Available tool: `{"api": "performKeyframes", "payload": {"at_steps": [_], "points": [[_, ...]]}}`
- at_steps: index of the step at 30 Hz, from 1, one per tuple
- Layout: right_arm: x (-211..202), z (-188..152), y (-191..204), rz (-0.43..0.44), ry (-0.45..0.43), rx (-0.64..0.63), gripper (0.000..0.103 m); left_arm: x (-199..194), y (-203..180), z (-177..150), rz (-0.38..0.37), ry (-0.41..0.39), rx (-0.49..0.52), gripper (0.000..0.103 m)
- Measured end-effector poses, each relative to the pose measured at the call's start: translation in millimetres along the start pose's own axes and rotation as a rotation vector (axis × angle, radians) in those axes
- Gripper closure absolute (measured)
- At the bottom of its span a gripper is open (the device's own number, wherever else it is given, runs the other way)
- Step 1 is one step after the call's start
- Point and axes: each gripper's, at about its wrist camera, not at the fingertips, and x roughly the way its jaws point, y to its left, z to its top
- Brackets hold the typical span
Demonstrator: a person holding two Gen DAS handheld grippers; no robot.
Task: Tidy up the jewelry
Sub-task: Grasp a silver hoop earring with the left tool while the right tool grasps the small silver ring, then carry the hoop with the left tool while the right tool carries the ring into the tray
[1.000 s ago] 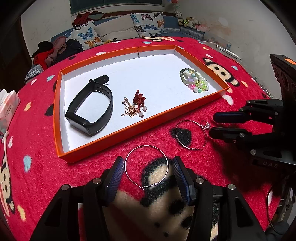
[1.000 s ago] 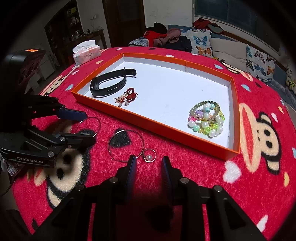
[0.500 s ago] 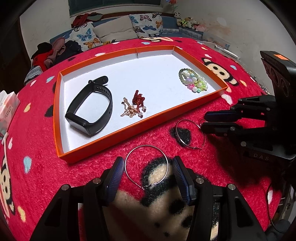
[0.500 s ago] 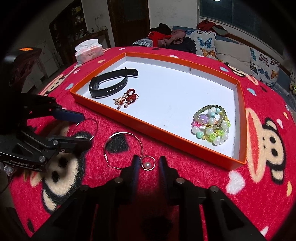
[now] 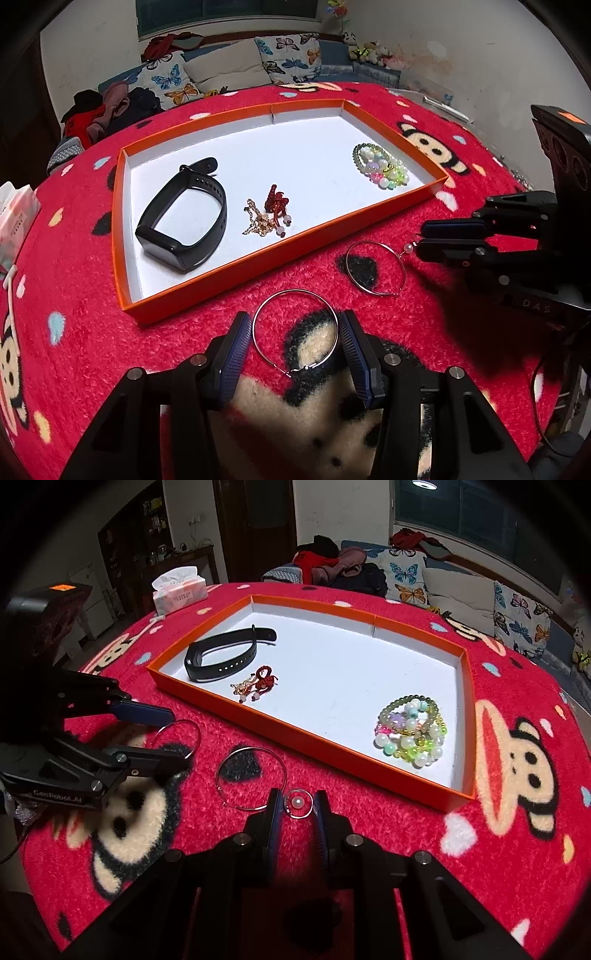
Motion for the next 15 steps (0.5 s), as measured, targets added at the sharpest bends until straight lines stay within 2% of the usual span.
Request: {"api": "performKeyframes", "payload": {"at_steps": [8,15], "points": [[-11,0,1,0.003,-0.025,0.010,0.084,-17,-2,0,-0.020,-0.034,-0.011,0.051],[-18,8,-1,0.001,-0.054,0.011,0.084,-43,-4,21,-0.033,-0.103,-0.010,0.051]]}}
